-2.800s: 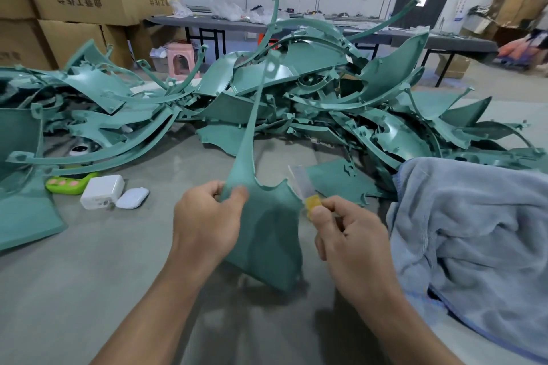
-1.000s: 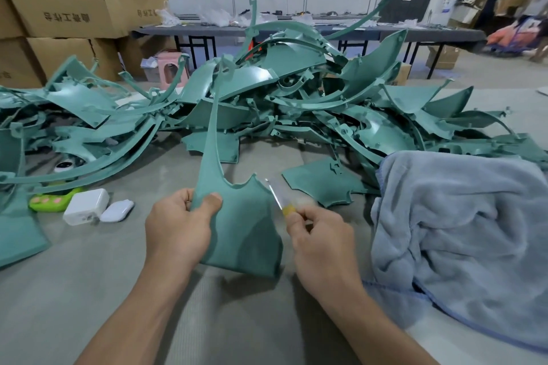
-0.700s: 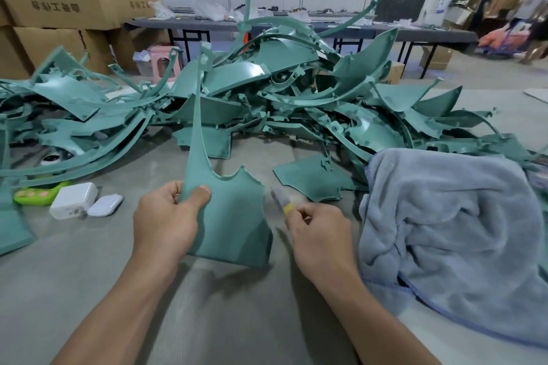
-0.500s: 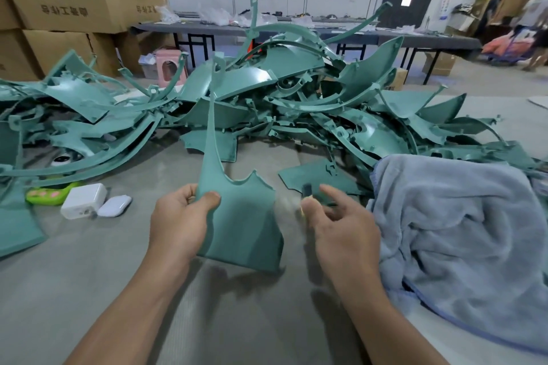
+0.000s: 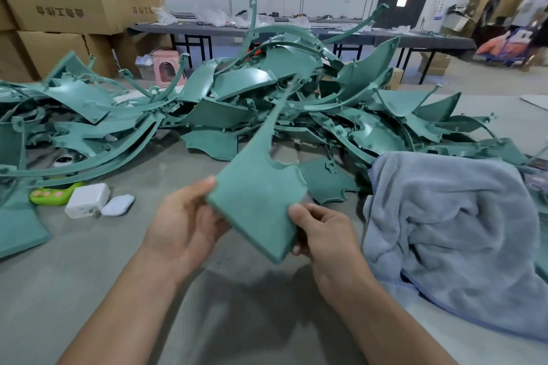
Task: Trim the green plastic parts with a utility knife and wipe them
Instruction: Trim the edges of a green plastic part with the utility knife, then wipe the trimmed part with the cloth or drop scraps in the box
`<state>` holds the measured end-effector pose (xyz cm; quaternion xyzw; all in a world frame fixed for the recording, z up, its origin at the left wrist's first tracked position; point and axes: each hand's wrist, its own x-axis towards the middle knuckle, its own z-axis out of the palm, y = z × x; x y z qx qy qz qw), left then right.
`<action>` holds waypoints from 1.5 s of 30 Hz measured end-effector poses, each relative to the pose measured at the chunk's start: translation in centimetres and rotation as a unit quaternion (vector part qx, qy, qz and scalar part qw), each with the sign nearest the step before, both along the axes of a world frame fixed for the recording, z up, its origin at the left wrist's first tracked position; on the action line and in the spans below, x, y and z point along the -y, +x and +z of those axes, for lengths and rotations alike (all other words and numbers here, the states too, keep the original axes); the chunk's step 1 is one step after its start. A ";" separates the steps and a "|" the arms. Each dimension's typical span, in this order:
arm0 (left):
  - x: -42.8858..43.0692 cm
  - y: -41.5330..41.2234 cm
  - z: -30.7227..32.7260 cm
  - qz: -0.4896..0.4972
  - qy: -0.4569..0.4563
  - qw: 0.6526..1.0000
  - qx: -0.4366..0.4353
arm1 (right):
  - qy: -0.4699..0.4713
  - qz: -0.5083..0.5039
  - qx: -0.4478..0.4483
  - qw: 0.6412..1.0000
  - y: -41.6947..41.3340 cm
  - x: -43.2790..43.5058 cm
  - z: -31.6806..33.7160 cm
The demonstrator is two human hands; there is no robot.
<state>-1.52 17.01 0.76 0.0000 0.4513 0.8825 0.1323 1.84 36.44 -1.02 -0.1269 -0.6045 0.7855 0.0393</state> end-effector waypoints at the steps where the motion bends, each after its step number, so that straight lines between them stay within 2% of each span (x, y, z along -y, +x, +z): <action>1: -0.4 0.2 0.0 -0.025 0.004 1.000 -0.003 | -0.034 0.003 0.020 0.999 0.0 0.1 -0.1; 3: -1.5 0.7 -0.2 -0.053 -0.014 0.998 0.003 | -0.042 0.028 0.038 0.998 0.2 0.4 -0.1; 5: -2.6 0.9 -0.5 -0.026 -0.033 0.999 0.016 | 0.000 0.055 0.047 0.997 0.3 0.5 0.1; 6: -3.0 0.9 -0.6 0.003 -0.042 0.999 0.024 | 0.056 0.058 0.040 0.996 0.4 0.3 0.3; 7: -3.1 0.9 -0.7 0.030 -0.049 0.998 0.032 | 0.153 0.044 0.019 0.987 0.5 -0.1 0.3; 8: -3.2 0.9 -0.5 0.051 -0.058 0.996 0.039 | 0.274 0.011 -0.013 0.962 0.7 -0.7 0.6; 10: -2.8 0.7 -0.4 0.080 -0.067 0.993 0.048 | 0.471 -0.093 -0.094 0.872 1.4 -2.3 1.9; 13: -2.4 0.4 -0.3 0.100 -0.066 0.990 0.074 | 0.611 -0.119 -0.139 0.771 2.0 -6.1 4.2; 14: -2.4 0.4 -0.3 0.104 -0.070 0.989 0.081 | 0.676 -0.106 -0.121 0.719 2.0 -7.4 4.9; 16: -2.3 0.3 -0.3 0.110 -0.080 0.987 0.083 | 0.806 -0.095 -0.057 0.582 2.3 -9.9 5.6; 17: -2.3 0.3 -0.3 0.109 -0.087 0.987 0.082 | 0.835 -0.094 -0.018 0.542 2.5 -10.7 5.7; 18: -2.3 0.3 -0.2 0.106 -0.095 0.986 0.082 | 0.844 -0.087 0.013 0.529 2.8 -11.2 5.8; 20: -2.4 0.5 -0.3 0.095 -0.117 0.985 0.087 | 0.848 -0.064 0.049 0.524 3.0 -11.3 5.3; 22: -2.5 0.7 -0.4 0.085 -0.133 0.983 0.092 | 0.841 -0.057 0.019 0.538 2.7 -11.4 4.6; 23: -2.5 0.7 -0.5 0.087 -0.137 0.983 0.091 | 0.815 -0.075 -0.013 0.574 2.8 -11.4 4.7; 25: -2.5 0.7 -0.4 0.098 -0.140 0.982 0.086 | 0.711 -0.136 -0.086 0.684 3.3 -11.3 5.8; 26: -2.5 0.7 -0.5 0.105 -0.139 0.981 0.084 | 0.660 -0.162 -0.137 0.720 3.7 -11.0 6.6; 29: -2.8 0.4 -0.7 0.135 -0.136 0.979 0.070 | 0.534 -0.187 -0.302 0.767 4.9 -7.5 9.1; 31: -3.2 0.5 -0.6 0.143 -0.138 0.978 0.063 | 0.447 -0.149 -0.356 0.807 5.0 -4.2 9.6; 33: -3.2 0.5 -0.4 0.160 -0.129 0.977 0.061 | 0.385 -0.106 -0.344 0.850 3.9 -1.5 8.7; 35: -3.0 0.9 -0.1 0.181 -0.145 0.971 0.063 | 0.360 -0.064 -0.253 0.896 2.3 0.6 6.9; 36: -2.9 1.0 0.0 0.183 -0.184 0.964 0.052 | 0.368 -0.042 -0.193 0.909 1.6 1.5 5.7; 38: -3.2 1.7 0.3 0.160 -0.185 0.969 0.031 | 0.405 0.001 -0.124 0.906 1.3 3.3 3.1; 40: -3.7 2.0 0.7 0.118 -0.095 0.987 0.050 | 0.439 0.075 -0.154 0.882 2.1 4.9 1.2; 43: -3.3 1.6 1.2 0.058 0.028 0.995 0.078 | 0.518 0.171 -0.197 0.815 2.3 5.8 -0.3; 44: -3.0 1.5 0.8 0.047 0.024 0.997 0.062 | 0.544 0.179 -0.205 0.794 1.8 5.7 -0.3; 45: -2.8 1.4 0.3 0.036 -0.024 0.999 0.027 | 0.560 0.174 -0.219 0.780 1.2 5.4 -0.1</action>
